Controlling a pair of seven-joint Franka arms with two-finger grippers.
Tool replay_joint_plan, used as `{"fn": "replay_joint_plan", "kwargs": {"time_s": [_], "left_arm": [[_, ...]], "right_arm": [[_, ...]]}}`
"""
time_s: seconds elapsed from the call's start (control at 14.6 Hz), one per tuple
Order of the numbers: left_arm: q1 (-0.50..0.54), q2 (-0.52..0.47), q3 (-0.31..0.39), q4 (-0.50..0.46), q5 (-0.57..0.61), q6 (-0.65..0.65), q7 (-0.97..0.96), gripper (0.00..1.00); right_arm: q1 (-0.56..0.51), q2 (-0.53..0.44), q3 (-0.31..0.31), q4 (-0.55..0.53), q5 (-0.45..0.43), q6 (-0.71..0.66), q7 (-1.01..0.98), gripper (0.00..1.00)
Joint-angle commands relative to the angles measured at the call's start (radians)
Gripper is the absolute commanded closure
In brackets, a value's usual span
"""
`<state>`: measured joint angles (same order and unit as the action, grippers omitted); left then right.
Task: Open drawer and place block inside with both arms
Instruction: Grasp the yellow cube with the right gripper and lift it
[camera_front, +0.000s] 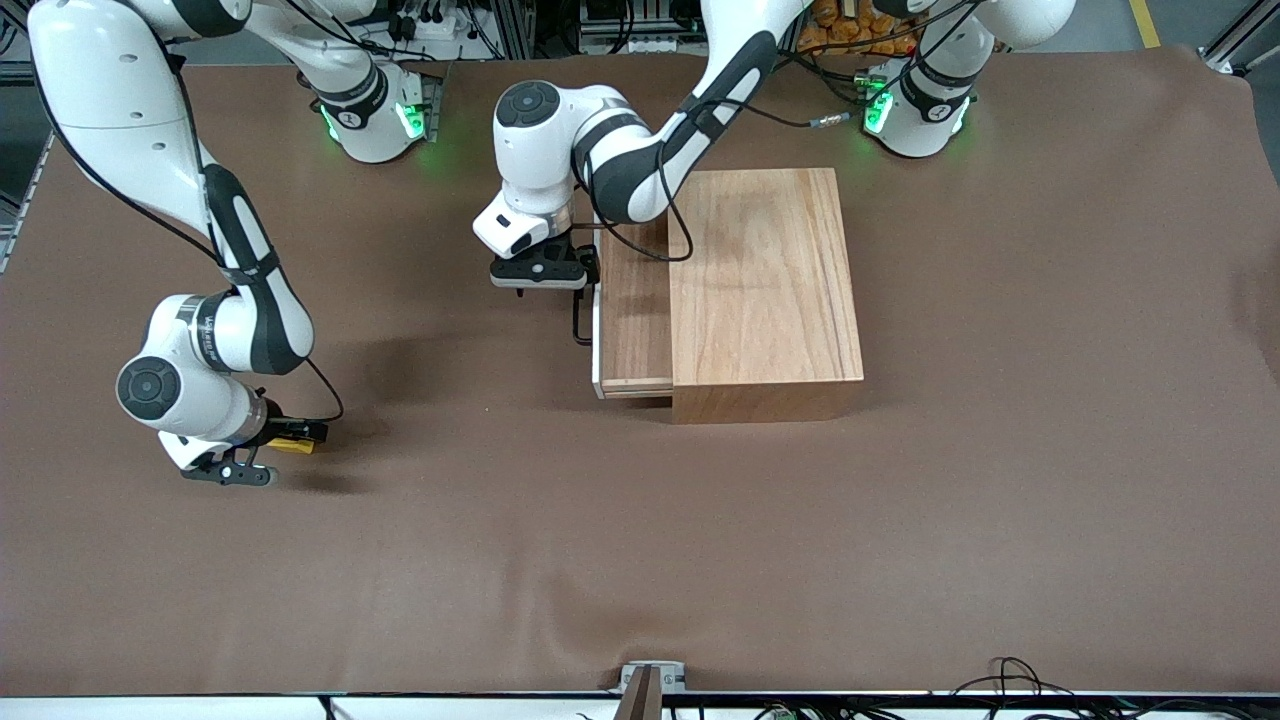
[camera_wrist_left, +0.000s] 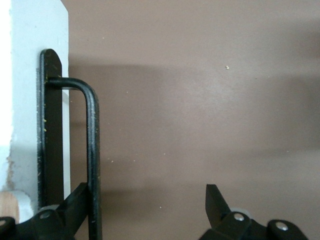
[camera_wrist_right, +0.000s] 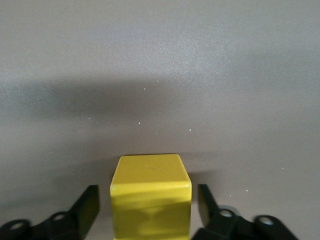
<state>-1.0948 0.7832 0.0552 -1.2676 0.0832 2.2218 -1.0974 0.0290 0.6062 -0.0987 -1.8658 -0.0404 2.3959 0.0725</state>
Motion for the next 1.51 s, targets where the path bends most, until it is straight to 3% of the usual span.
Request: {"fn": "replay_joint_plan", "kwargs": {"time_s": [0.0, 0.14, 0.21, 0.82, 1.24, 1.44], "left_arm": [[-0.005, 0.024, -0.008, 0.02, 0.013, 0.048, -0.022, 0.0], [-0.005, 0.03, -0.015, 0.02, 0.013, 0.079, -0.022, 0.0], [-0.005, 0.031, -0.015, 0.022, 0.012, 0.093, -0.022, 0.0], [-0.014, 0.031, -0.017, 0.024, 0.013, 0.136, -0.019, 0.0], [-0.004, -0.03, -0.017, 0.02, -0.028, 0.111, -0.016, 0.0], [0.012, -0.085, -0.015, 0.019, -0.045, 0.013, -0.012, 0.0]], "right_arm": [[-0.009, 0.006, 0.008, 0.008, 0.01, 0.0, 0.006, 0.8], [-0.007, -0.005, 0.008, 0.004, 0.011, -0.004, 0.009, 0.97], [-0.006, -0.014, 0.008, 0.002, 0.011, -0.006, 0.009, 0.98], [0.023, -0.279, 0.017, 0.019, 0.01, -0.253, -0.006, 0.98], [0.019, -0.286, 0.017, 0.145, 0.011, -0.385, -0.203, 0.98], [0.011, -0.278, 0.017, 0.204, 0.017, -0.463, -0.269, 0.98]]}}
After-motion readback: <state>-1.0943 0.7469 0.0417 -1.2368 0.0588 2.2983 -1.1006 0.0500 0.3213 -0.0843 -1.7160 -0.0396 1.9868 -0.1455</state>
